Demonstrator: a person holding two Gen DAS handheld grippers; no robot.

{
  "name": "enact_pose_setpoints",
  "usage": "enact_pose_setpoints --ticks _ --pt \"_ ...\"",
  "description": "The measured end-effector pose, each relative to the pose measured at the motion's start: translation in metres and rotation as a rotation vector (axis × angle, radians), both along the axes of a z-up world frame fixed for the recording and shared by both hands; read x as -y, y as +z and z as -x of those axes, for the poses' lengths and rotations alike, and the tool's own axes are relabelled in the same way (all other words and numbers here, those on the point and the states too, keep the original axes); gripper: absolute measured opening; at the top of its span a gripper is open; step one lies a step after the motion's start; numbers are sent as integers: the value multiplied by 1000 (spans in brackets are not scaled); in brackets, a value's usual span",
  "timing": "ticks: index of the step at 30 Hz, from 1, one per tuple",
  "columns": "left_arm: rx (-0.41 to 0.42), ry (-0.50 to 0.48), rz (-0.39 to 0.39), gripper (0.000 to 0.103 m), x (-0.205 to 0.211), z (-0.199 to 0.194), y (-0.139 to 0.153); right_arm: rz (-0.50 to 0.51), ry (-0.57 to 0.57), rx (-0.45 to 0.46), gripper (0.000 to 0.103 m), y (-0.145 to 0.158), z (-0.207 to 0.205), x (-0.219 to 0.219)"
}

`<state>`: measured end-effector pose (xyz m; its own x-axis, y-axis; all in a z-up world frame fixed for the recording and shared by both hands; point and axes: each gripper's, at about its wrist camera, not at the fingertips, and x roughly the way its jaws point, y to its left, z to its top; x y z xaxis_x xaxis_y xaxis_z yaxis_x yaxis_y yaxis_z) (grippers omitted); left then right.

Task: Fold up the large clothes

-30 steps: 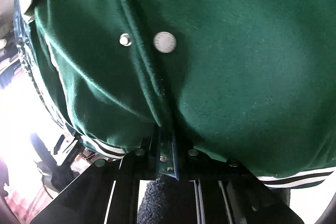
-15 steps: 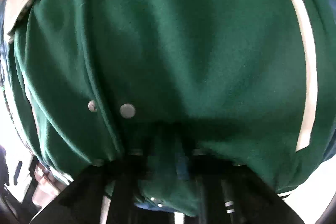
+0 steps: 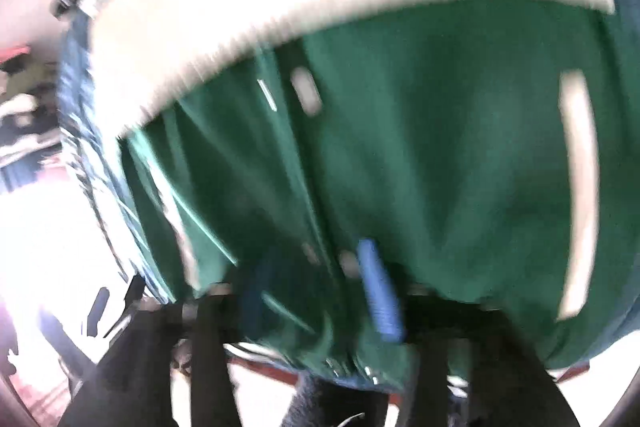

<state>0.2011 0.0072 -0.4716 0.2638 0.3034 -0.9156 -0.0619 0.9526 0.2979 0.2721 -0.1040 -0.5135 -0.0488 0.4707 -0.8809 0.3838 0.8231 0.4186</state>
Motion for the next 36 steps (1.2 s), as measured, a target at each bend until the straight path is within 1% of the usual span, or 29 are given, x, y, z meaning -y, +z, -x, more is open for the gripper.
enact_pose_setpoints --ticks 1,2,3,4,5,6,7,8,9,10,12,13,15,16,17,18,19,20,21,22,24,26,28,31,32,33,34,35,36 --pt "34 -5 6 103 10 -22 3 -6 -10 32 63 4 -30 23" --pt "74 -8 14 103 19 -44 6 -3 -34 72 63 12 -63 30" --pt "138 -14 17 103 34 -80 10 14 -59 97 63 16 -99 51" --pt "183 -20 7 103 46 -106 13 27 -85 126 63 18 -127 60" --pt "208 -28 -5 103 52 -122 13 41 -102 143 63 22 -159 85" --pt "244 -40 -56 103 68 -154 10 54 -130 157 63 22 -186 94" --pt "260 -49 -90 103 77 -173 6 45 -157 166 63 19 -213 106" --pt "266 -59 -125 103 89 -195 -2 48 -180 173 63 14 -238 110" --pt "262 -63 -146 103 92 -206 -9 47 -204 177 63 -5 -254 118" --pt "249 -74 -183 103 101 -226 -22 44 -215 171 63 -9 -267 132" --pt "219 -102 -245 103 111 -248 -45 69 -245 143 63 -39 -289 118" --pt "194 -116 -268 103 114 -259 -60 85 -240 123 63 -50 -298 114" --pt "158 -127 -296 103 115 -267 -80 113 -237 60 64 -79 -317 111" --pt "134 -131 -299 103 114 -270 -90 117 -230 42 68 -91 -324 109" --pt "120 -134 -297 103 111 -270 -98 145 -240 58 69 -93 -329 107" --pt "119 -138 -296 103 110 -270 -102 167 -255 65 66 -91 -331 106" --pt "124 -142 -294 103 108 -268 -102 217 -251 57 44 -88 -334 104" --pt "130 -145 -291 103 108 -266 -101 258 -245 52 37 -85 -337 104" --pt "134 -148 -289 103 107 -264 -100 266 -260 50 27 -83 -337 106" --pt "134 -147 -287 103 106 -265 -98 262 -277 52 20 -81 -337 109" --pt "139 -144 -272 103 106 -268 -94 257 -313 73 16 -72 -337 113" --pt "161 -147 -262 103 111 -271 -87 258 -339 107 15 -59 -341 112" --pt "179 -163 -265 103 114 -277 -83 283 -364 136 15 -53 -348 112" --pt "181 -175 -275 103 117 -284 -81 279 -392 100 15 -63 -360 112" --pt "181 -171 -264 103 114 -284 -77 277 -380 82 16 -68 -364 112" --pt "186 -165 -257 103 111 -283 -72 254 -354 69 22 -73 -367 111" --pt "191 -157 -248 103 107 -280 -67 199 -315 74 32 -72 -369 114" --pt "194 -150 -232 103 102 -276 -61 140 -282 90 39 -69 -369 116" --pt "199 -138 -204 103 94 -266 -50 38 -258 114 53 -60 -361 121"
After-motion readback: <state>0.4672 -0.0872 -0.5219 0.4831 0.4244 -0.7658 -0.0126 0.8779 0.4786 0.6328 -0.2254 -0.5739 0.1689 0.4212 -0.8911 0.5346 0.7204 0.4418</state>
